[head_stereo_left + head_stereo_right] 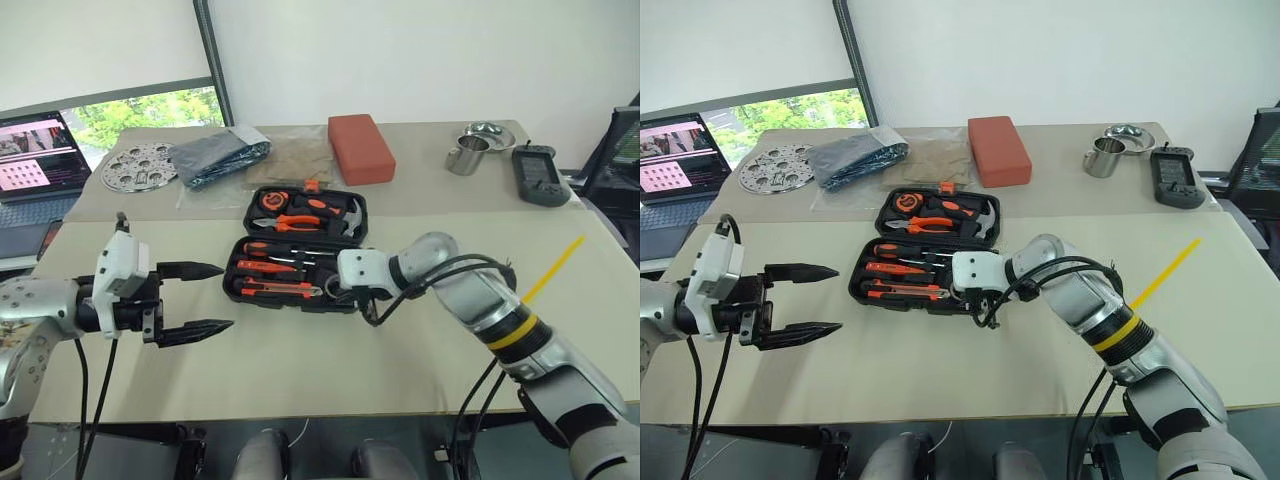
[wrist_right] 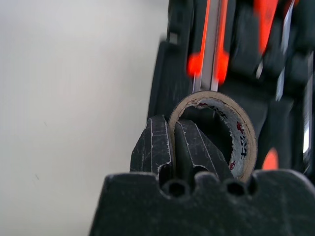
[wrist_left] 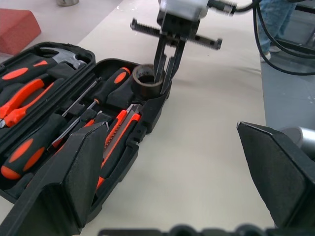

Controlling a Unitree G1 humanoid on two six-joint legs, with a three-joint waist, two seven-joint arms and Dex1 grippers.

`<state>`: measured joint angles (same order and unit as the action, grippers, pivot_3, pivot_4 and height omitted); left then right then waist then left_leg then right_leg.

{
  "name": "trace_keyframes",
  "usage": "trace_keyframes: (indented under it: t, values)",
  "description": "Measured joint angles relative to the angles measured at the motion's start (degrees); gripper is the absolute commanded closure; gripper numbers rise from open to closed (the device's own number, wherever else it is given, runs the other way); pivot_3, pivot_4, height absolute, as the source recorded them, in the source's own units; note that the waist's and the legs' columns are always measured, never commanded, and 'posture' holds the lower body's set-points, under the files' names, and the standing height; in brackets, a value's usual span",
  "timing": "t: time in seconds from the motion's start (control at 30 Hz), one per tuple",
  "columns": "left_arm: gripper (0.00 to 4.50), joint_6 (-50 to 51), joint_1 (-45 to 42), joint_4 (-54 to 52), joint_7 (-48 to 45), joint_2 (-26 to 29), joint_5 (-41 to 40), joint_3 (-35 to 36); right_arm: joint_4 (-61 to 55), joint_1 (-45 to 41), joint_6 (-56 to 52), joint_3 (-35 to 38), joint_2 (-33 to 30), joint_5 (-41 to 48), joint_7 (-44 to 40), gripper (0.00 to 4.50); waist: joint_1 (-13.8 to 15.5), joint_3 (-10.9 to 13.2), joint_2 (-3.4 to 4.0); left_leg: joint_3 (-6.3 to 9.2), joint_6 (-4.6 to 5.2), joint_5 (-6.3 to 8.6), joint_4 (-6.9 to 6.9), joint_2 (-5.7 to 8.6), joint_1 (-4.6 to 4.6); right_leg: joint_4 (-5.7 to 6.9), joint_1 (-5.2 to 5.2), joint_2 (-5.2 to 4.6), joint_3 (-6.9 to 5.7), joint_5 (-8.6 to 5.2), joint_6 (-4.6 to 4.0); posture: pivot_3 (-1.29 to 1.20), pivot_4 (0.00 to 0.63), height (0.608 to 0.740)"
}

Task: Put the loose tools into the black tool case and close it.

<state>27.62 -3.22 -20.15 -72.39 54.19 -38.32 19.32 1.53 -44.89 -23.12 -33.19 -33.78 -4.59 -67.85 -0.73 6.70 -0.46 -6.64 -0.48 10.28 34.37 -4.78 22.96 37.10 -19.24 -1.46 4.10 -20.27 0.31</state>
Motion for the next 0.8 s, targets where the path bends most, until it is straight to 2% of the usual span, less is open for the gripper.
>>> trace_keyframes:
  t: [0.1, 0.53, 0.8]
  values:
    - [0.0, 0.0, 1.0, -0.6, 0.9, 0.0, -0.1, 0.1, 2.0, -0.9, 1.8, -0.1, 0.9, -1.0, -0.7, 4.43, -0.2, 0.0, 0.0, -0.01, -0.02, -0.01, -0.07, -0.04, -0.05, 0.0, -0.01, 0.05, 0.01, 0.0, -0.02, 0.0, 0.15, 0.74]
    - [0.0, 0.0, 1.7, -1.2, 1.4, 0.0, -0.1, 0.8, 3.8, -1.9, 2.5, 1.8, 2.2, -1.8, -1.3, 0.11, 0.0, 0.0, 0.0, -0.03, -0.03, -0.01, -0.17, -0.02, -0.06, -0.03, -0.02, 0.01, -0.01, 0.0, -0.04, 0.0, 0.15, 0.74]
    - [0.0, 0.0, 0.5, 0.5, 1.3, 0.1, -0.1, 0.7, -1.4, -0.8, -2.4, 3.1, 0.6, 1.5, -6.4, 0.03, -0.1, 0.0, 0.0, -0.03, -0.03, 0.0, -0.2, -0.03, -0.07, -0.04, -0.03, 0.02, -0.03, -0.01, -0.04, 0.0, 0.15, 0.74]
